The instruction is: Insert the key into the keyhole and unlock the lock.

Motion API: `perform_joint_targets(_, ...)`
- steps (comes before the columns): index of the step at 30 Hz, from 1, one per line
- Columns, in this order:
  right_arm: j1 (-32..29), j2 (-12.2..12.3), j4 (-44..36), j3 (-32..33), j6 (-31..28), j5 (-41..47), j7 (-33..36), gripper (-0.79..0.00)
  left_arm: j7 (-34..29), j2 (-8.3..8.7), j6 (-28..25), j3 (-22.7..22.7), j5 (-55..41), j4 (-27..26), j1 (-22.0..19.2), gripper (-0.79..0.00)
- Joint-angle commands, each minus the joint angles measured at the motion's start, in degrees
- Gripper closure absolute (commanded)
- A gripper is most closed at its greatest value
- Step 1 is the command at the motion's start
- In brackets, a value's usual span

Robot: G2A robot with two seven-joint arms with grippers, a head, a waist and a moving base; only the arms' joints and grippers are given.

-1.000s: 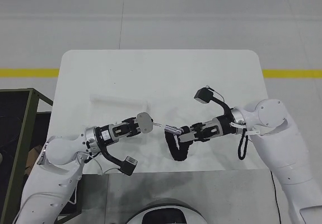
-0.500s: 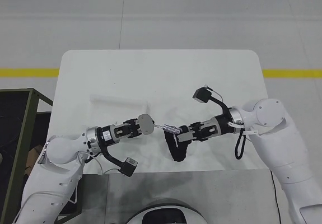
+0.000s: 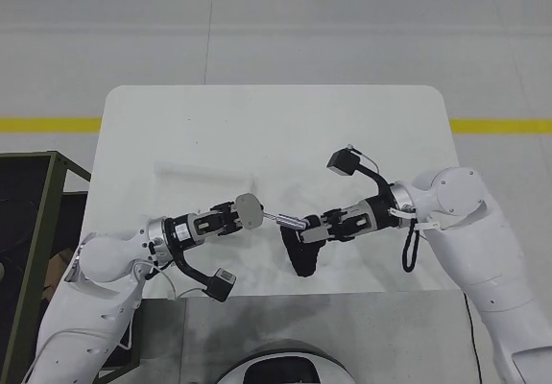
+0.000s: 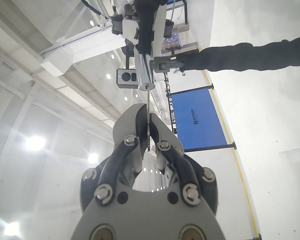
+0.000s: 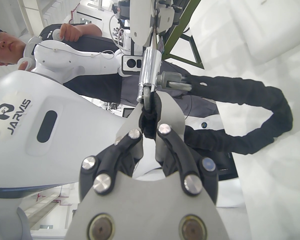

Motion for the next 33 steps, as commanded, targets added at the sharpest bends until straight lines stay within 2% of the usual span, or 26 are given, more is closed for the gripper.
perform_joint_targets(1, 0.07, -0.02, 0.33, -0.14, -0.14, 0.19, 0.09, 0.0, 0.0, -0.01, 0.02, -0.02, -0.03, -0.03, 0.05, 0.0)
perform_joint_targets(33, 0.34, -0.54, 1.55, -1.99, -1.45, 1.03, -2.55, 0.0, 0.69, -0.23, 1.08, 0.93, 0.86, -0.79, 0.12, 0.0)
